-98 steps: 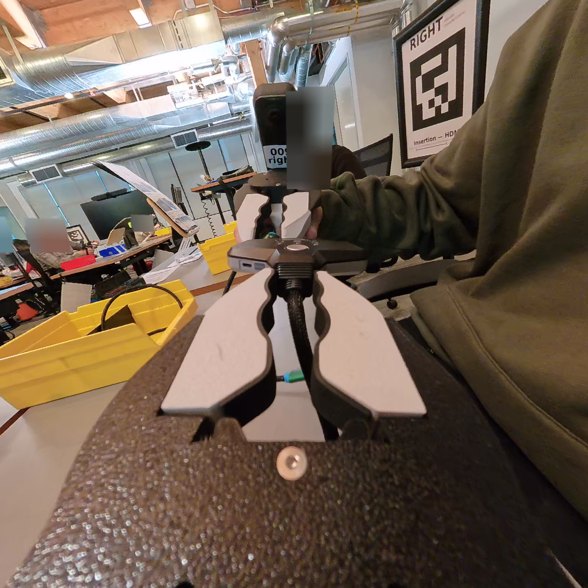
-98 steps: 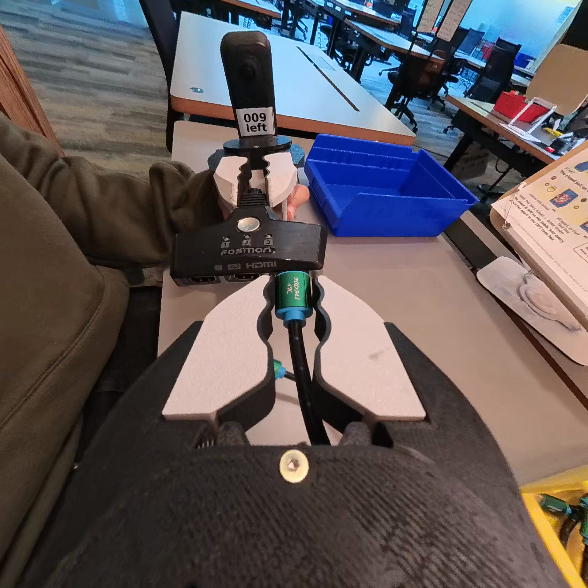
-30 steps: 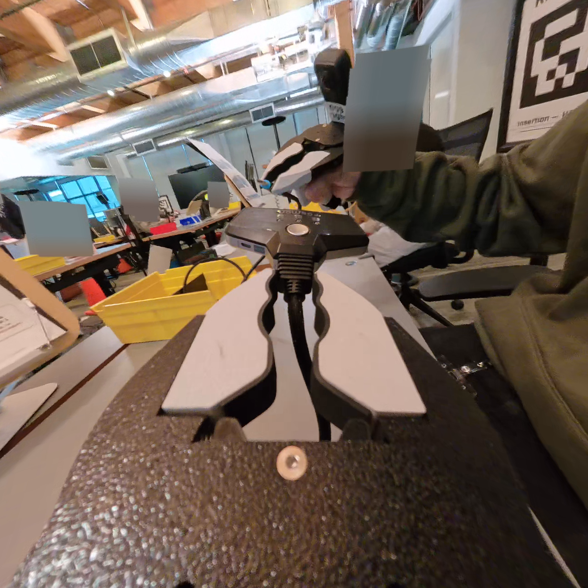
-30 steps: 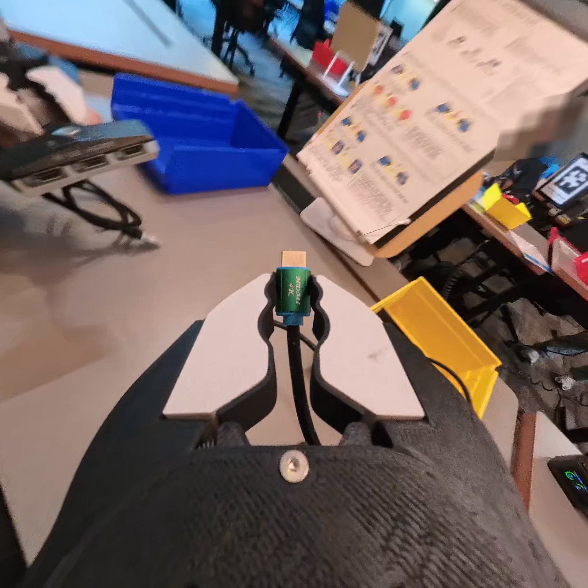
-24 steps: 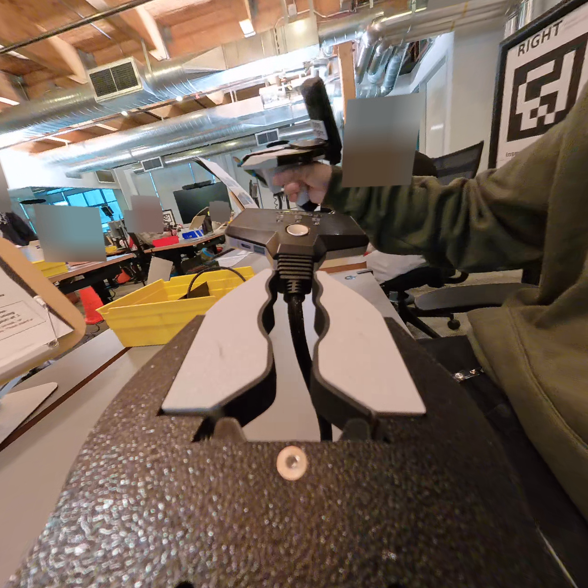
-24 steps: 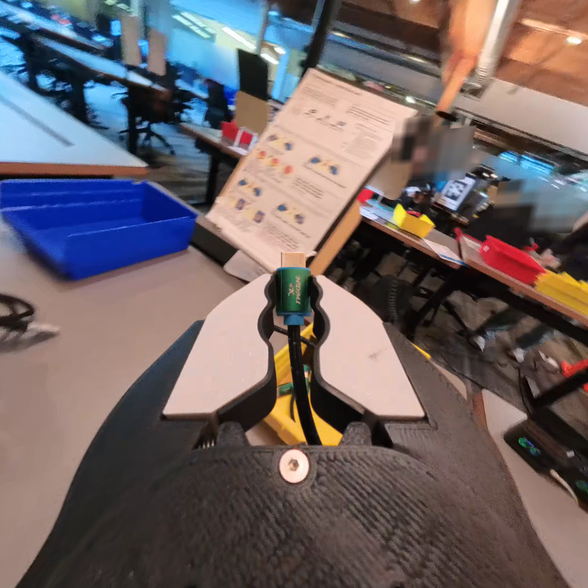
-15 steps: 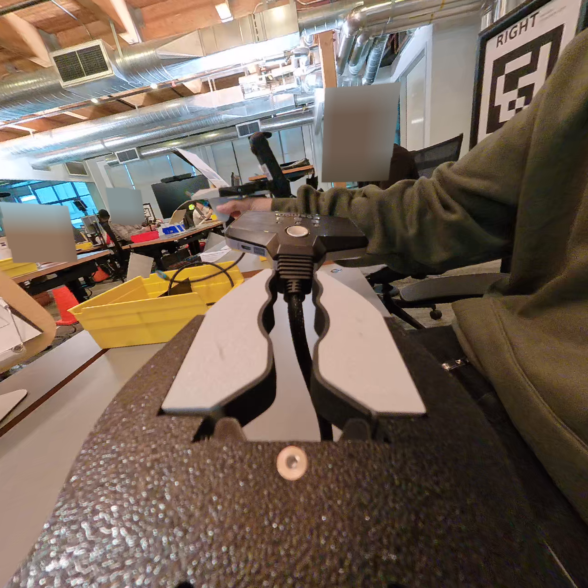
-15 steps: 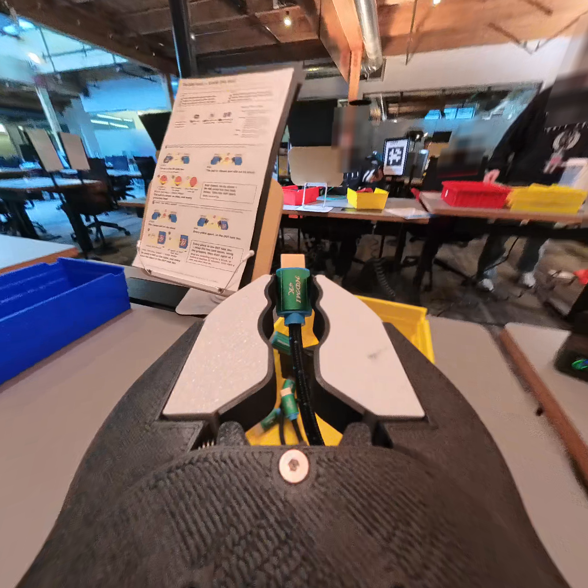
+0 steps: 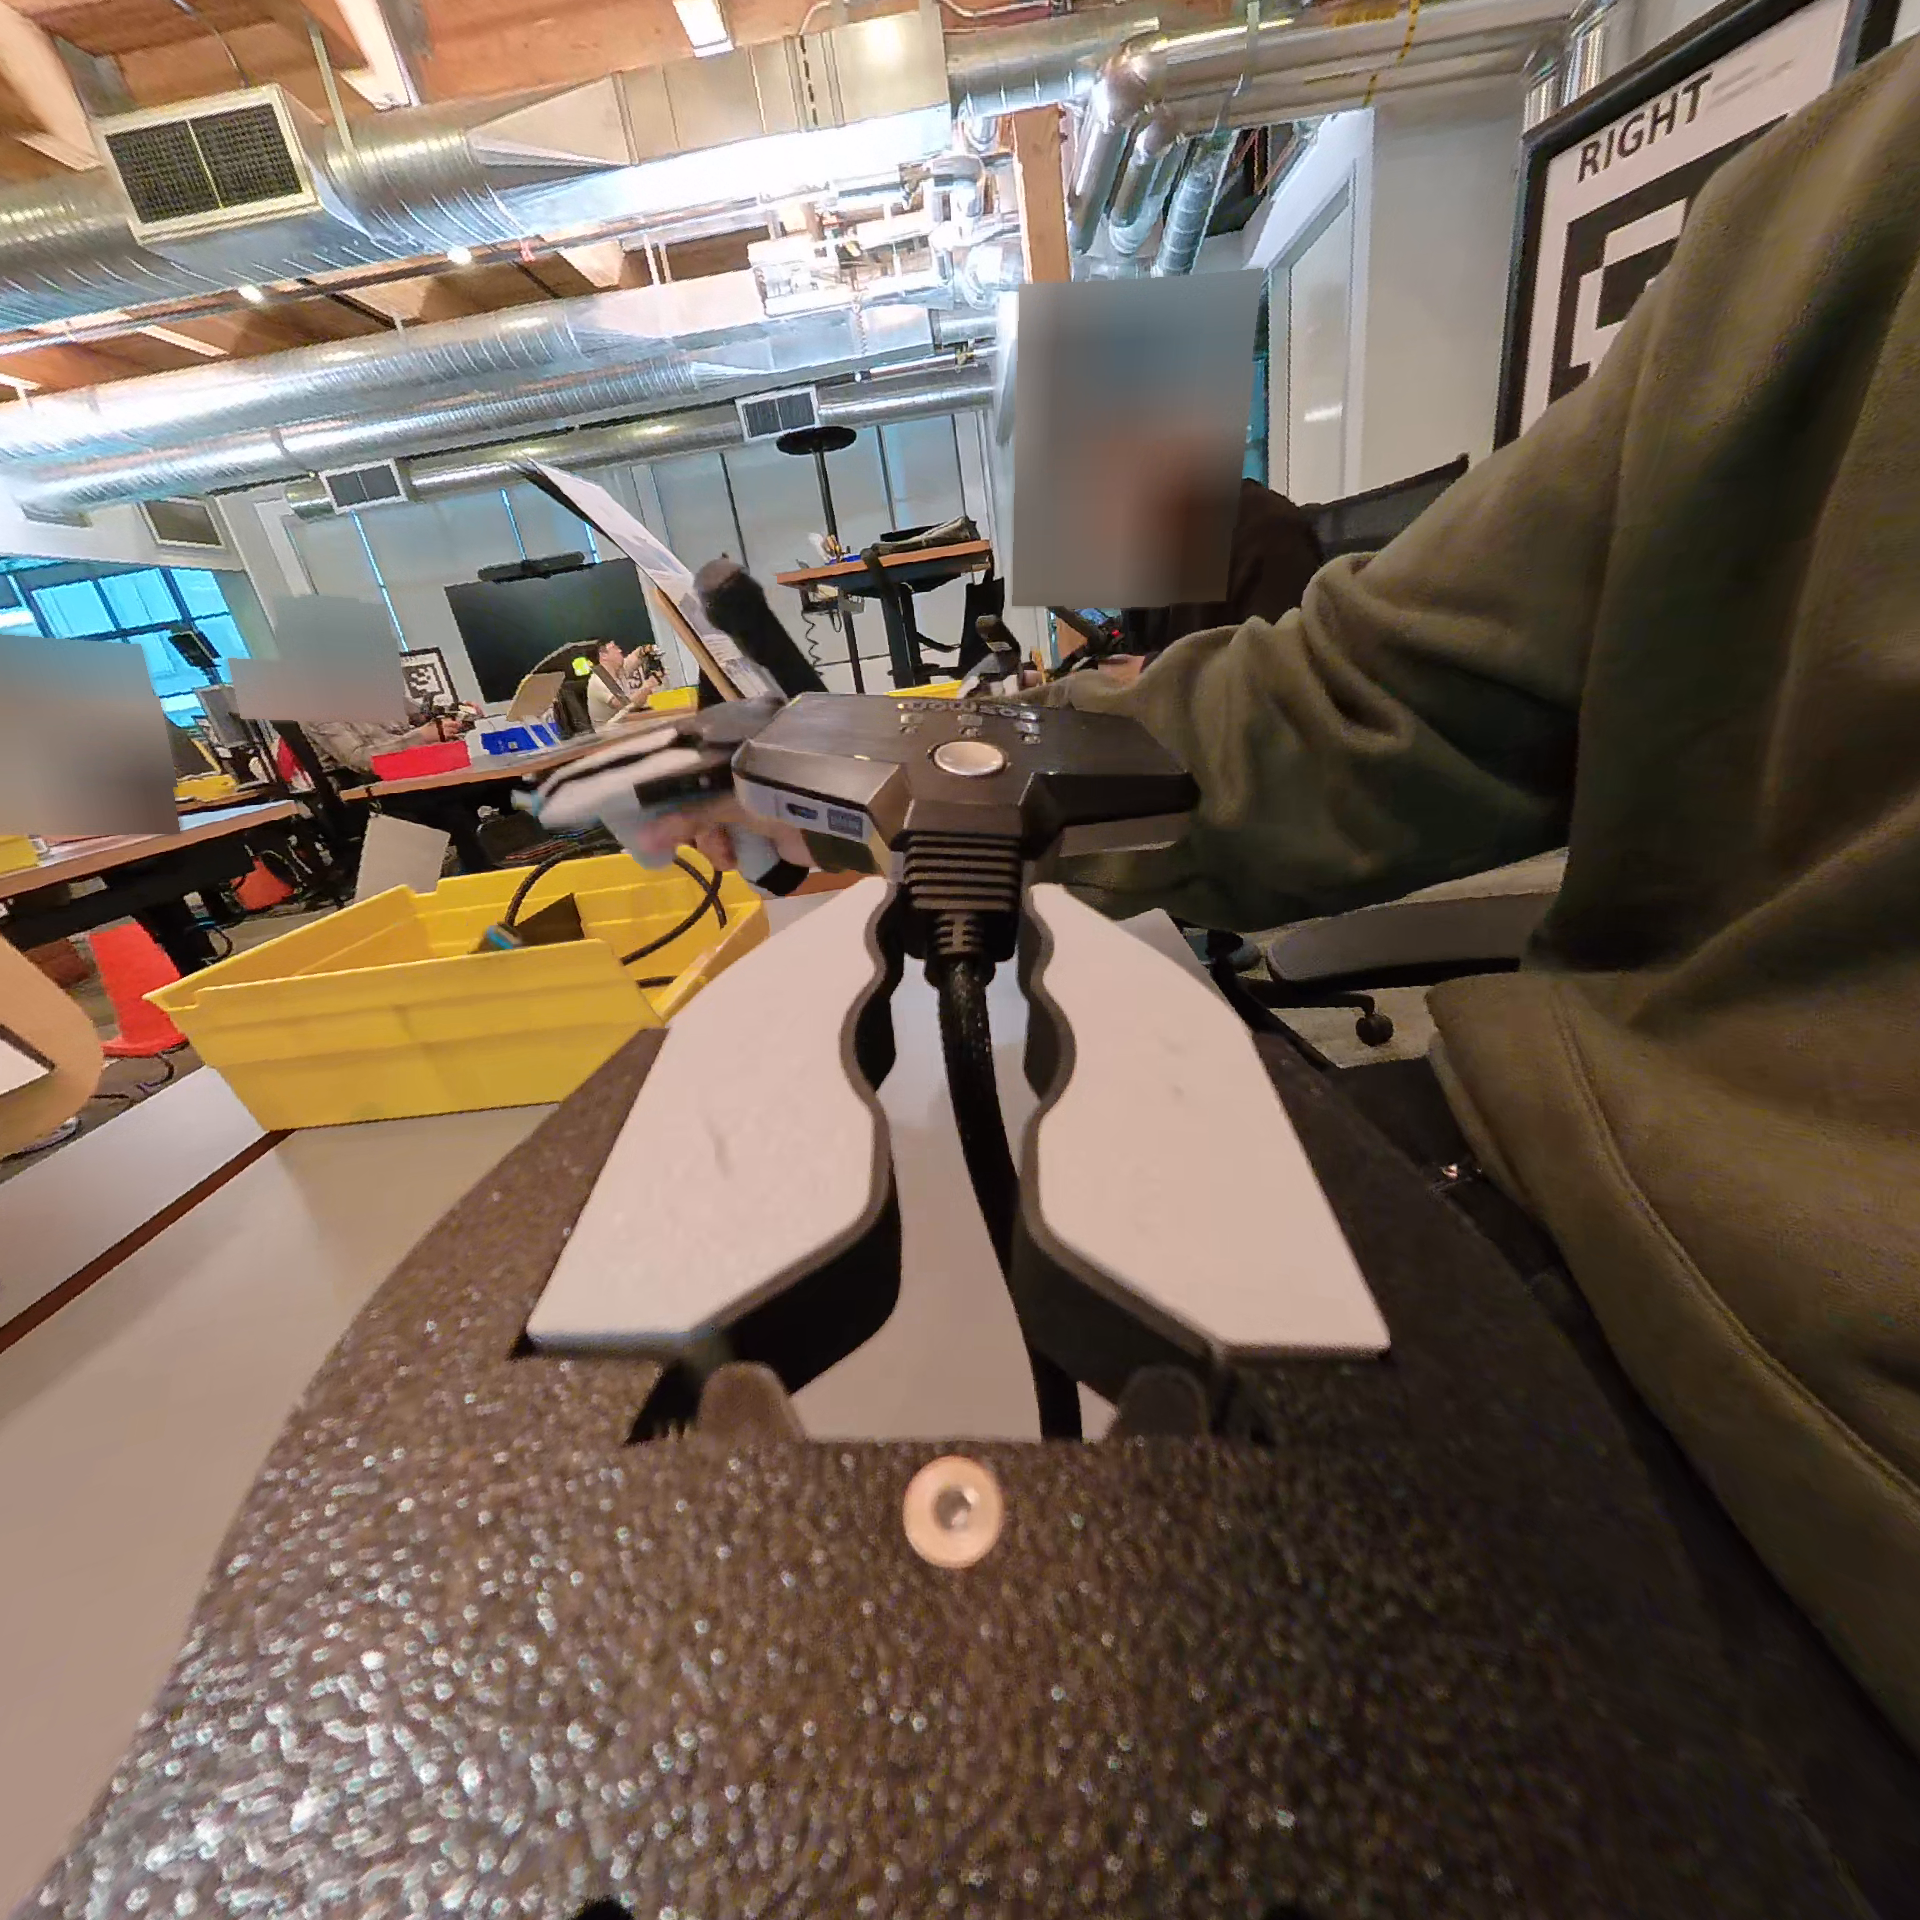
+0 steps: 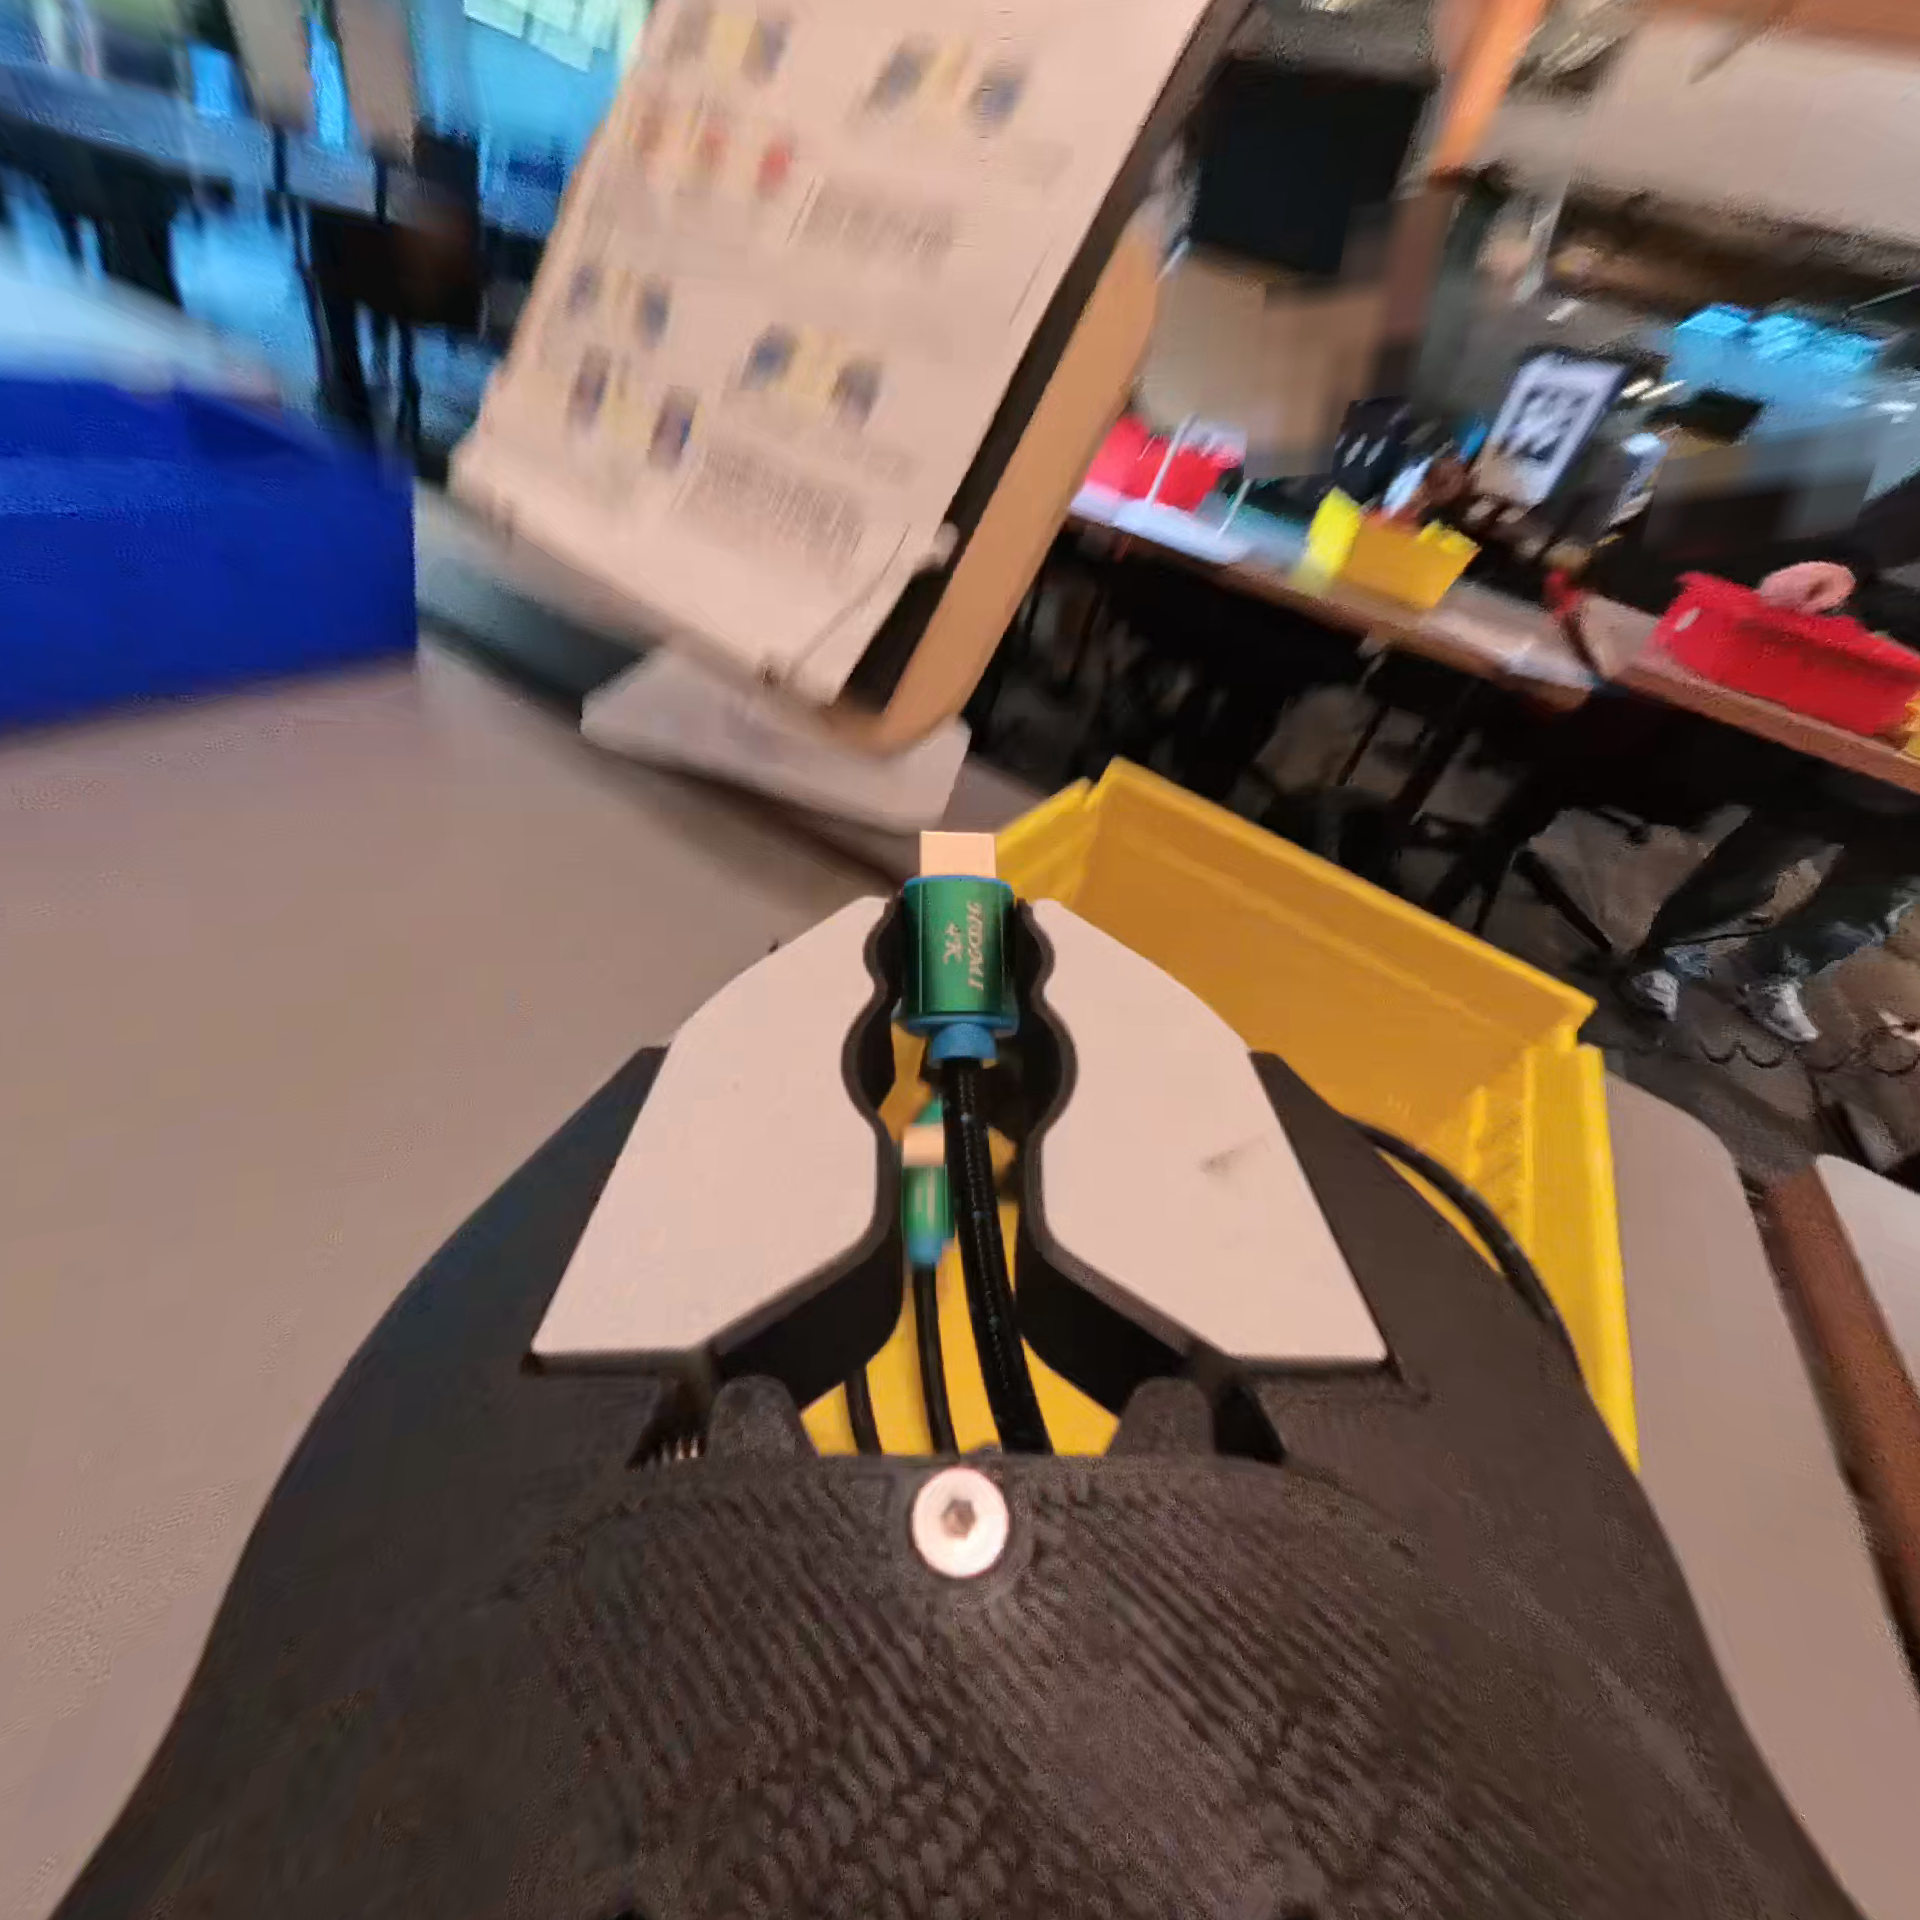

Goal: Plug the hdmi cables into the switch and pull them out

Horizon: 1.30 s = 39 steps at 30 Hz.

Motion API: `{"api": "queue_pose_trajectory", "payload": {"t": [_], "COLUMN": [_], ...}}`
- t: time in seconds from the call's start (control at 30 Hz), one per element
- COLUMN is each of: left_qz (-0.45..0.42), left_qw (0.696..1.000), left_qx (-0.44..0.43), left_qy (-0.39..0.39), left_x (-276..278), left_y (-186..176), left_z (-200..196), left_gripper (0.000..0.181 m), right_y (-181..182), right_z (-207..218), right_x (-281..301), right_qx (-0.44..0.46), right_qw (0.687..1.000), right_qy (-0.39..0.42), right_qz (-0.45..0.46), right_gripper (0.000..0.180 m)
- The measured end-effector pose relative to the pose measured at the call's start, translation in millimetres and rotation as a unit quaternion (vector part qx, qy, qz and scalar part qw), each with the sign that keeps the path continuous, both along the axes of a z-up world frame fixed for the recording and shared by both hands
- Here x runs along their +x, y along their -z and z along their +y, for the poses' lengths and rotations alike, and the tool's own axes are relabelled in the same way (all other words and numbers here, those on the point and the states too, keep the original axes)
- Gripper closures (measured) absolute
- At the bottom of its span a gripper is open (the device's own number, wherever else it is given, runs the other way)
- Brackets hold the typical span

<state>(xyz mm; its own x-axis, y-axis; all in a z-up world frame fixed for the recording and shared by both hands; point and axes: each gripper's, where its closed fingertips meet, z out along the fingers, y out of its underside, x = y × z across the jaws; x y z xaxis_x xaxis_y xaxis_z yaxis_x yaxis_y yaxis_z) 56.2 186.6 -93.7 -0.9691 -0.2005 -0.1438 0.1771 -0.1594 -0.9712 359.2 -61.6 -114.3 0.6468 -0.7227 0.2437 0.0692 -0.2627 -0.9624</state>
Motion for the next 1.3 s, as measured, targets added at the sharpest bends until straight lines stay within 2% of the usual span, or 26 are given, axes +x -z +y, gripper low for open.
{"api": "queue_pose_trajectory", "payload": {"t": [0.1, 0.17, 0.2, 0.23, 0.27, 0.37, 0.43, 0.5, 0.6, 0.67, 0.7, 0.77, 0.8, 0.9, 1.03, 1.13, 1.2, 1.23, 1.3], "left_qz": [-0.001, 0.003, 0.004, 0.004, 0.003, 0.002, 0.004, 0.007, 0.01, 0.01, 0.009, 0.009, 0.009, 0.009, 0.001, 0.0, 0.0, 0.0, 0.001], "left_qw": [1.0, 1.0, 1.0, 1.0, 1.0, 1.0, 1.0, 1.0, 1.0, 1.0, 1.0, 1.0, 1.0, 1.0, 1.0, 1.0, 1.0, 1.0, 1.0], "left_qx": [0.0, -0.001, -0.001, 0.001, 0.003, 0.005, 0.001, -0.002, 0.002, 0.007, 0.01, 0.014, 0.014, 0.011, 0.017, 0.016, 0.016, 0.016, 0.015], "left_qy": [0.004, 0.007, 0.009, 0.01, 0.01, 0.005, 0.003, 0.001, 0.001, 0.003, 0.005, 0.007, 0.009, 0.014, 0.016, 0.017, 0.019, 0.019, 0.018], "left_x": [-1, -1, -1, -1, -1, 0, 1, 3, 4, 4, 3, 2, 1, 0, -3, -4, -4, -4, -4], "left_y": [1, 2, 3, 3, 4, 4, 3, 4, 7, 8, 9, 10, 10, 9, 7, 6, 7, 7, 7], "left_z": [0, -1, -2, -3, -4, -4, -3, -2, -4, -7, -7, -8, -8, -9, -10, -10, -9, -9, -8], "left_gripper": [0.161, 0.161, 0.161, 0.161, 0.161, 0.161, 0.161, 0.161, 0.161, 0.161, 0.161, 0.161, 0.161, 0.161, 0.161, 0.161, 0.161, 0.161, 0.161], "right_y": [56, 86, 90, 88, 82, 39, 10, -7, -13, -1, 9, 27, 37, 81, 104, 117, 115, 115, 108], "right_z": [2, 3, -2, -5, -4, 4, 1, 1, 42, 68, 69, 39, 19, -25, -49, -47, -48, -46, -39], "right_x": [-8, -17, -15, -14, -15, -23, -33, -49, -106, -145, -151, -135, -126, -107, -79, -66, -57, -57, -58], "right_qx": [-0.149, -0.189, -0.201, -0.199, -0.179, -0.052, 0.016, 0.028, 0.019, -0.028, -0.071, -0.18, -0.243, -0.38, -0.412, -0.427, -0.453, -0.467, -0.487], "right_qw": [0.987, 0.972, 0.968, 0.968, 0.972, 0.991, 0.993, 0.993, 0.985, 0.975, 0.976, 0.975, 0.964, 0.919, 0.909, 0.902, 0.886, 0.879, 0.867], "right_qy": [-0.019, -0.043, -0.023, -0.008, -0.005, -0.019, -0.021, -0.02, -0.108, -0.153, -0.133, -0.023, 0.012, 0.02, 0.057, 0.065, 0.09, 0.086, 0.076], "right_qz": [0.059, 0.136, 0.151, 0.154, 0.152, 0.123, 0.115, 0.115, 0.136, 0.157, 0.156, 0.126, 0.109, 0.104, 0.04, 0.008, -0.033, -0.041, -0.069], "right_gripper": [0.157, 0.141, 0.126, 0.117, 0.115, 0.111, 0.103, 0.102, 0.093, 0.097, 0.102, 0.107, 0.117, 0.123, 0.115, 0.115, 0.125, 0.136, 0.173]}}
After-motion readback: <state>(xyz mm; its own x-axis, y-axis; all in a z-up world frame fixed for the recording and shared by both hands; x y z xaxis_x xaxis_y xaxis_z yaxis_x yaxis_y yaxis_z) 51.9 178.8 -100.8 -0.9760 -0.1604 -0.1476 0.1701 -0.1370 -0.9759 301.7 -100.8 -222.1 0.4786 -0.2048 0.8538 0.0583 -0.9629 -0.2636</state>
